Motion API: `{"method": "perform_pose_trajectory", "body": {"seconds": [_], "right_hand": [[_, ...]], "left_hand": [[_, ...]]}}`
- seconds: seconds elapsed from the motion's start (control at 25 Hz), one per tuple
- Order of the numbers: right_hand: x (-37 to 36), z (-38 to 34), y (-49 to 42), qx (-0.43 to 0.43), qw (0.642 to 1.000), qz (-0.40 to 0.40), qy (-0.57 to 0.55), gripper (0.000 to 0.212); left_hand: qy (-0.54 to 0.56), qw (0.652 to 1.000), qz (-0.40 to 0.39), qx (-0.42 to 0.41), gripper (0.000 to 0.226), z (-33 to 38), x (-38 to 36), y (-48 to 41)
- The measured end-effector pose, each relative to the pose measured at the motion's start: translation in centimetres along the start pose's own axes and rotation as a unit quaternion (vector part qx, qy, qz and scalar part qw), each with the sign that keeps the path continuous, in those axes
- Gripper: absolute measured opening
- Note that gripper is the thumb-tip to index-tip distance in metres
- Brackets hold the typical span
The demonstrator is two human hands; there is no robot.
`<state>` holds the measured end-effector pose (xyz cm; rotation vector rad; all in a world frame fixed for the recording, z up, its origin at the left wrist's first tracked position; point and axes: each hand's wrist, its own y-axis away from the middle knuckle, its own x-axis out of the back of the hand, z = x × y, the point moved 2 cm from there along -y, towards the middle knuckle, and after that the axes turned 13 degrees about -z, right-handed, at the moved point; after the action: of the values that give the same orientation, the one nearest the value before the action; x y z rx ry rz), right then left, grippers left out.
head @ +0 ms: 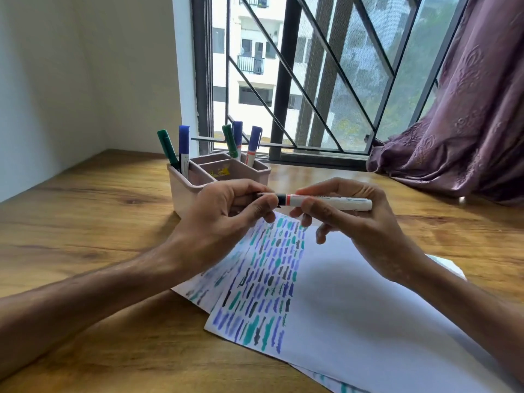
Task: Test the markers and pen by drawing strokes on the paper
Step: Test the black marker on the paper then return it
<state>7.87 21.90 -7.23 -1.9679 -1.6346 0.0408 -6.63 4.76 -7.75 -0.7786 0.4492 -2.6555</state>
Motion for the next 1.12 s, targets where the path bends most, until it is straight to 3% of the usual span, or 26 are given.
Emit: {"method": "perform_pose_trajectory", "body": {"seconds": [0.12, 0.28, 0.52, 0.8, 1.0, 1.12], "right_hand": [[0.2, 0.3, 0.0, 0.000, 1.000, 0.009, 0.009, 0.030], [-0.5, 1.8, 0.3, -0.063, 0.995, -0.042, 0.072, 0.028], [-0.7, 3.5, 0.1, -0.117, 0.985, -0.059, 0.114, 0.029], [-0.7, 4.1, -0.1, -0.110, 0.985, -0.068, 0.113, 0.026], [-0.7, 4.3, -0.2, -0.110, 0.985, -0.071, 0.109, 0.025], [-0.7, 4.1, -0.1, -0.108, 0.985, -0.071, 0.113, 0.024]], "left_hand": [[0.066, 0.995, 0.068, -0.027, 0.034, 1.0, 0.5, 0.0], [0.043, 0.989, 0.124, -0.068, 0.030, 2.5, 1.1, -0.7], [-0.051, 0.975, 0.188, -0.106, 0.028, 4.6, 2.1, -3.7], [-0.217, 0.920, 0.294, -0.145, 0.034, 4.5, 4.7, -7.1], [-0.244, 0.897, 0.338, -0.145, 0.040, 3.9, 6.7, -6.9], [-0.262, 0.900, 0.324, -0.130, 0.038, 3.0, 6.8, -6.9]]}}
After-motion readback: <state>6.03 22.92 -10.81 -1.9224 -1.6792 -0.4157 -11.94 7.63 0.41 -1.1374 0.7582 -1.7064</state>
